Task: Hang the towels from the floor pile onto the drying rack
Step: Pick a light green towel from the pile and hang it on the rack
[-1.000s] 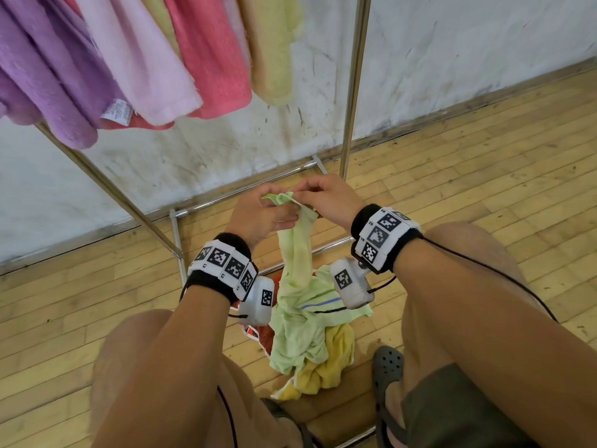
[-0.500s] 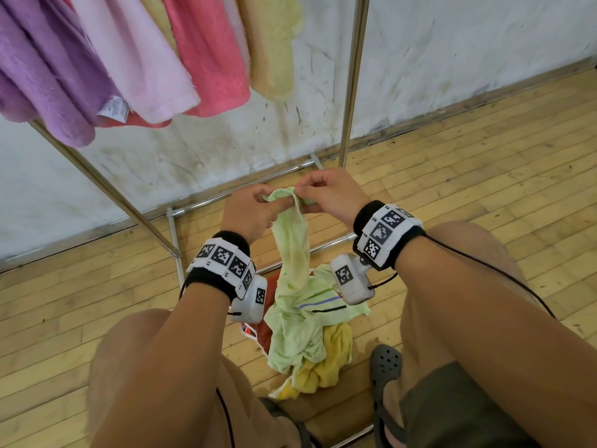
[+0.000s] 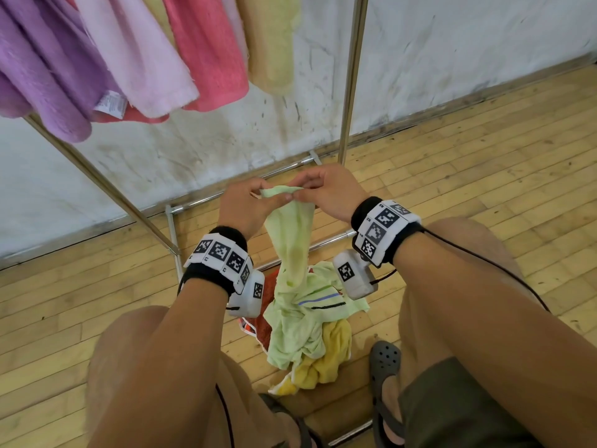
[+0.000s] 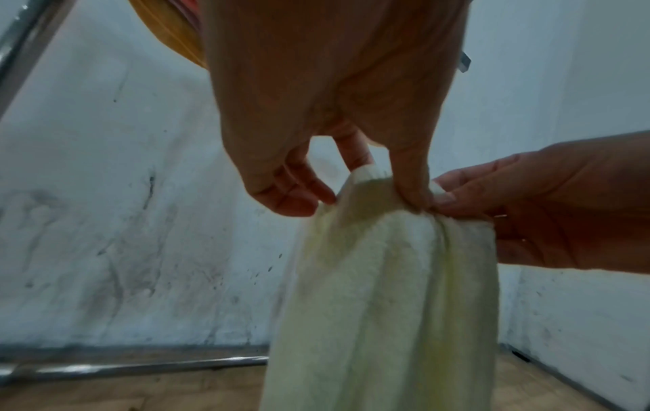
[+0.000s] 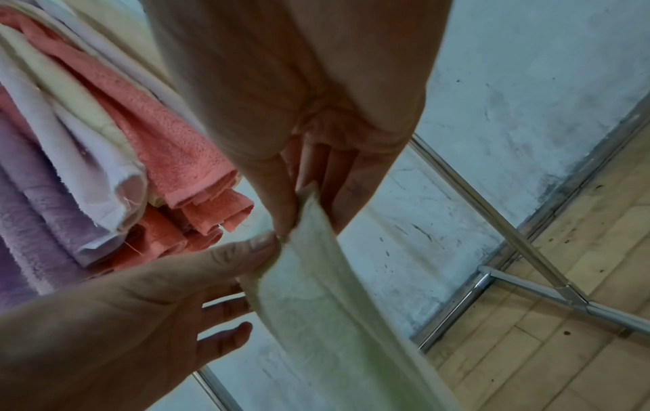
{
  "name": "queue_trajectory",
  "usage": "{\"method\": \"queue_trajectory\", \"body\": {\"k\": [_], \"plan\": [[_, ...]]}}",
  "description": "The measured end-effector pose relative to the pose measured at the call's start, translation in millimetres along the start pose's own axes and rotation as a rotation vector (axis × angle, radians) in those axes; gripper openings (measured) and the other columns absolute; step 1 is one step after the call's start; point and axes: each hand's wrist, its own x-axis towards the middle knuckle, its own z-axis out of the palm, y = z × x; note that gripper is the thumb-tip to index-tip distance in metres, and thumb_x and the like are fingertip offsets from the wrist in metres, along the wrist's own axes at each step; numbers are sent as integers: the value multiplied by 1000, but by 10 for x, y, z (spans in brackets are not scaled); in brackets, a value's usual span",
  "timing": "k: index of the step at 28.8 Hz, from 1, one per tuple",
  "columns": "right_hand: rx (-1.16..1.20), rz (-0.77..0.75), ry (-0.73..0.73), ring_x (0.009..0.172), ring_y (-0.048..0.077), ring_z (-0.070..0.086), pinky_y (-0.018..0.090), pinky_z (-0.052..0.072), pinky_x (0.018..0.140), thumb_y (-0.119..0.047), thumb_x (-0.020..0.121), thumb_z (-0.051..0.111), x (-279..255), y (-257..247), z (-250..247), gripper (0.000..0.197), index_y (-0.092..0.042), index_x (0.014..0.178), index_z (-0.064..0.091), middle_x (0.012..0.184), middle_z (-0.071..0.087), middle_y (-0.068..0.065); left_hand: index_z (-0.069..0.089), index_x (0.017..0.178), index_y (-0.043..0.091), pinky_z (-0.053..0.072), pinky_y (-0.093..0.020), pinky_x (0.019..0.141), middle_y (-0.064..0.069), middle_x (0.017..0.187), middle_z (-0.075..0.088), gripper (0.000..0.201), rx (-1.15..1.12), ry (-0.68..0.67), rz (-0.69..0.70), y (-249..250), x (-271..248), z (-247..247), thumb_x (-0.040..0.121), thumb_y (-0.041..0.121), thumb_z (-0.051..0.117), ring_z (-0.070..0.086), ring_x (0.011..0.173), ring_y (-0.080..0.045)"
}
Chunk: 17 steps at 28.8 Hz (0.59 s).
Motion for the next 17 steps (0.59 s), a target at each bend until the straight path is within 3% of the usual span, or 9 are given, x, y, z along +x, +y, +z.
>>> {"method": "queue_trajectory", "body": {"k": [2, 4, 6, 9, 11, 14, 17], "plan": [[-31, -10, 52, 86, 8, 71, 32, 58, 85, -16, 79, 78, 21, 23, -20, 12, -26, 84, 76, 79, 73, -9, 74, 79, 24, 51, -47, 88, 0, 96, 67, 46, 28, -14, 18, -10, 11, 4, 66, 67, 77, 61, 96, -23], [-34, -5, 79, 83, 8, 71, 31, 58, 85, -14, 76, 80, 38, 45, -41, 15, -28, 80, 75, 77, 74, -8, 73, 83, 24, 41, -39, 103, 4, 115, 56, 36, 64, -36, 16, 15, -9, 20, 71, 57, 79, 50, 117, -18], [-25, -4, 83, 80, 9, 71, 28, 58, 83, -10, 75, 81, 43, 53, -48, 16, -24, 80, 76, 77, 75, -4, 72, 87, 19, 37, -36, 106, 7, 118, 51, 30, 95, -56, 56, 4, -17, 37, 75, 45, 80, 47, 121, -15], [-32, -3, 104, 78, 10, 71, 24, 56, 78, -10, 72, 84, 41, 49, -49, 14, -18, 80, 77, 79, 75, -1, 71, 90, 12, 42, -33, 97, 8, 110, 62, 32, 98, -71, 79, 23, -23, 45, 78, 40, 80, 54, 109, -12], [-57, -2, 127, 75, 9, 70, 24, 57, 75, -14, 71, 86, 43, 42, -51, 13, -17, 79, 76, 78, 75, -1, 70, 88, 15, 43, -27, 83, 7, 97, 66, 31, 82, -55, 39, 18, 5, 44, 77, 42, 80, 57, 95, -12], [-132, -15, 181, 71, 8, 67, 25, 57, 70, -23, 72, 86, 43, 37, -63, 13, -17, 78, 75, 74, 73, -3, 64, 79, 16, 46, -33, 68, 1, 74, 60, 29, 26, -25, 63, 17, 17, 45, 74, 38, 83, 55, 71, -14], [-237, -42, 194, 72, 9, 66, 26, 56, 70, -30, 73, 84, 19, 22, -74, 17, -18, 77, 73, 71, 68, -10, 62, 77, 17, 43, -31, 62, 2, 67, 54, 25, 27, 7, 83, 54, -2, 23, 75, 31, 83, 49, 61, -12]]}}
